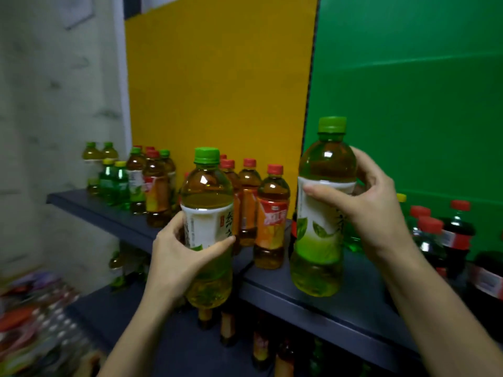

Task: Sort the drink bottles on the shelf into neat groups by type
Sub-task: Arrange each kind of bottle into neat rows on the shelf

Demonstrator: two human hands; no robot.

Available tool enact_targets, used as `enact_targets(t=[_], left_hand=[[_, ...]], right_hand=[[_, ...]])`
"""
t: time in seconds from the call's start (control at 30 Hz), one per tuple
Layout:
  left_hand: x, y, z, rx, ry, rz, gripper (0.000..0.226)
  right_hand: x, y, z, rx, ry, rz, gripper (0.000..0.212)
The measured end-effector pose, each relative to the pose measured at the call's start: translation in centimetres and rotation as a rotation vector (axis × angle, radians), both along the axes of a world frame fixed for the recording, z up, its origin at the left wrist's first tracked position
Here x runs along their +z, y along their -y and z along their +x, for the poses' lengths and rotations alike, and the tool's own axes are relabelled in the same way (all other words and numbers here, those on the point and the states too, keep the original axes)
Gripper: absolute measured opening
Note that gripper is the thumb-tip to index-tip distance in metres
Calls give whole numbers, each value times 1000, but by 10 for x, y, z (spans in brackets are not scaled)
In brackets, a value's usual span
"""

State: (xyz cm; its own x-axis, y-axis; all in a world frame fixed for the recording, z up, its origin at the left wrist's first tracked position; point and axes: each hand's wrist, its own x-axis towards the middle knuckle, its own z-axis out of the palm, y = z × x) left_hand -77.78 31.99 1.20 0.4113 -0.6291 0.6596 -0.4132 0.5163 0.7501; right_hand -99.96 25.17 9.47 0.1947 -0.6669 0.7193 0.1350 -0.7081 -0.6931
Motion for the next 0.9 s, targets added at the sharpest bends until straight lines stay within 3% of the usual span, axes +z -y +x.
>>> enact_targets(t=[0.37,0.9], left_hand=[[-24,-64,136,186,-81,26,52],[-39,-96,386,217,-47,134,62]], right_hand=[[-40,-12,166,173,-6,132,86],[-81,-25,425,215,106,223,74]])
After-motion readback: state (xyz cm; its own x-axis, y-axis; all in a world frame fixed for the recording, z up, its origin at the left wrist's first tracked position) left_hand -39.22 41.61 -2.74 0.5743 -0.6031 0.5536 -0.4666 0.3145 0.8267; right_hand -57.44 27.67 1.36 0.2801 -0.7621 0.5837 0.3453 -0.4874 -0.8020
